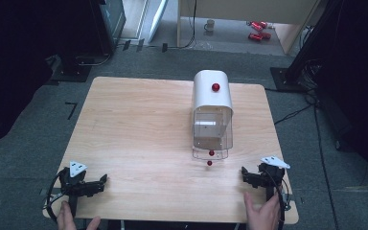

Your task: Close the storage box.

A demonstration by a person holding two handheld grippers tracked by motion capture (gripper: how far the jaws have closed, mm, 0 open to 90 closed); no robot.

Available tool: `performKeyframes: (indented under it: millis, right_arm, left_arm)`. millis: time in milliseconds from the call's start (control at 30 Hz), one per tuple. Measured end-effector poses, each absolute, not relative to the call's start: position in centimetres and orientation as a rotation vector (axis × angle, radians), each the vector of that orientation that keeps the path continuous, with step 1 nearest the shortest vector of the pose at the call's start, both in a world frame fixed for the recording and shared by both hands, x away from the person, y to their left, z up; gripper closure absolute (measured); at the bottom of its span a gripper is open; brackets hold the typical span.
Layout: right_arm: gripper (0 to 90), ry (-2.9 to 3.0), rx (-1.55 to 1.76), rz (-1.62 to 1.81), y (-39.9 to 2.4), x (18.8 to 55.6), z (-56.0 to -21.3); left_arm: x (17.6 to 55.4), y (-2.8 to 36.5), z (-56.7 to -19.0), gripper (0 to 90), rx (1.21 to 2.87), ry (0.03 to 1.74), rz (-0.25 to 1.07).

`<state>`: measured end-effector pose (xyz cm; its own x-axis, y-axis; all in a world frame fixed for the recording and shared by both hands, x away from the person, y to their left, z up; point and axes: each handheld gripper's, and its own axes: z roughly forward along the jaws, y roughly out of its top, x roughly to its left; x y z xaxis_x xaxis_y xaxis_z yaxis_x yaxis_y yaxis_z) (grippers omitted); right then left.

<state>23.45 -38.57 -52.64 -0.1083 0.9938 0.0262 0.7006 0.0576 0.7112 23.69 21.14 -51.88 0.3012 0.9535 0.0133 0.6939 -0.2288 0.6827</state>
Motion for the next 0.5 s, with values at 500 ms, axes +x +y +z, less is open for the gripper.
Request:
performKeyframes:
  millis: [500]
  right_arm:
    - [0.0,1.835,1.72,0.825,-38.76,23.29,-52.61]
  left_arm:
    - [24.24,21.1,-51.87,0.0,1.998,1.473,0.595]
